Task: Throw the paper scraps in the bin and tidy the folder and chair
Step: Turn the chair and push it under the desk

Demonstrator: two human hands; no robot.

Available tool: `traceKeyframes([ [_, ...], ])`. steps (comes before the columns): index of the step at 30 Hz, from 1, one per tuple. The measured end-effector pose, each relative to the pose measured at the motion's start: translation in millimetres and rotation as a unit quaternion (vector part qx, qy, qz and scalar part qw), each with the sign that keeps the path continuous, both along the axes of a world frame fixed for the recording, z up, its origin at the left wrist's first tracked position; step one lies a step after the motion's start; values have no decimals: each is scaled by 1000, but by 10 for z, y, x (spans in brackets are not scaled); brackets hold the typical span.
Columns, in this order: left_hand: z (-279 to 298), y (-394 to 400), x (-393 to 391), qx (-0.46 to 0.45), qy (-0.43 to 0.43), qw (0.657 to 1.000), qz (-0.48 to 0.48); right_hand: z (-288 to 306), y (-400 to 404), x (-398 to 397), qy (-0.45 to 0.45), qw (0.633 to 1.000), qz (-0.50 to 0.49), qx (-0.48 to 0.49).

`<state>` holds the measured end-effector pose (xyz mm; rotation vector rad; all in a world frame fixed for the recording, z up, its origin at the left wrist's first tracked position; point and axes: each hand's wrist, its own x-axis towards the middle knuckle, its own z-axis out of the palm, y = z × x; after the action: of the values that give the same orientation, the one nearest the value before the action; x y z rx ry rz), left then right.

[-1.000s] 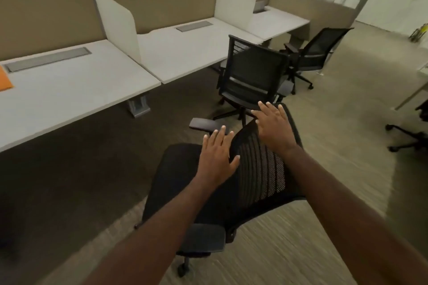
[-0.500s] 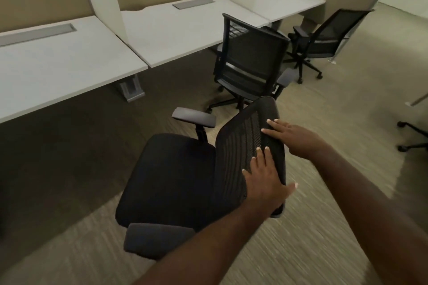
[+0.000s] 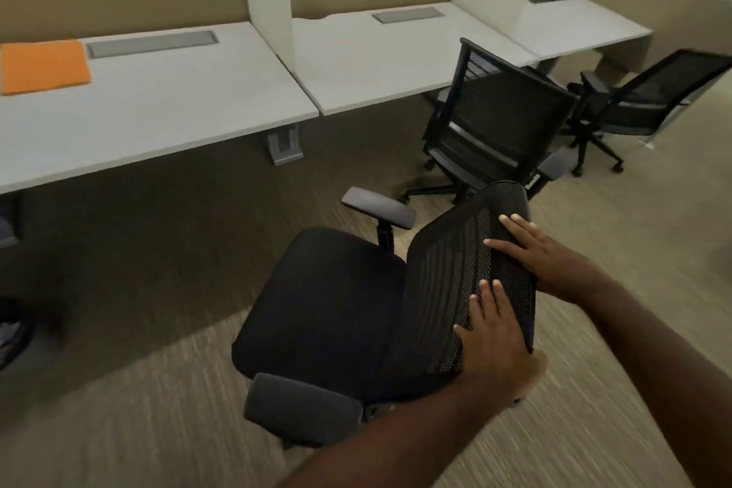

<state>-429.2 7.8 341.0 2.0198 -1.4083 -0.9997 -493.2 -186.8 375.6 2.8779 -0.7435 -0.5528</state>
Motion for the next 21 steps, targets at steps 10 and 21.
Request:
traceKeyframes([
  [10, 15, 57, 307, 1, 4, 999, 52, 15, 14, 478, 7, 999, 35, 2],
  [21, 106, 473, 1169, -15, 28, 999, 32, -164, 236, 1186, -5, 997, 63, -43],
])
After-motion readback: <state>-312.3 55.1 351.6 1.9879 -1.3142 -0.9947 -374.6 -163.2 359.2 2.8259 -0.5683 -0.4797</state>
